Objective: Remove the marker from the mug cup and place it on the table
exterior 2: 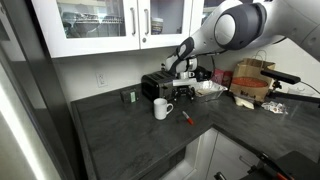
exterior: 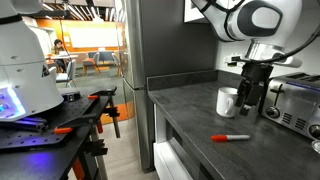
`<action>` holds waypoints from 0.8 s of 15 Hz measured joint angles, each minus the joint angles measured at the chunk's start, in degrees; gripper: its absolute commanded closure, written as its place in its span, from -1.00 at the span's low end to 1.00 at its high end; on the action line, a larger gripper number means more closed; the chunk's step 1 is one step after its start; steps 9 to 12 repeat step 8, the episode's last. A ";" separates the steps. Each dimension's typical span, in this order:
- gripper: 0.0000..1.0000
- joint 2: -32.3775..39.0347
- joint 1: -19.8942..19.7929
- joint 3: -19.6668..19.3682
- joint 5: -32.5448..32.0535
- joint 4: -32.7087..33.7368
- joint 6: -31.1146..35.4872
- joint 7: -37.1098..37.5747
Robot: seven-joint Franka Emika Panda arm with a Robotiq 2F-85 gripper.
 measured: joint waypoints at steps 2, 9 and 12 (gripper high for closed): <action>-1.00 -1.75 -1.85 1.95 3.24 -1.12 3.56 -2.55; -1.00 -13.79 -2.80 4.64 4.50 -12.61 15.01 -11.89; -1.00 -13.79 -2.80 4.64 4.50 -12.61 15.01 -11.89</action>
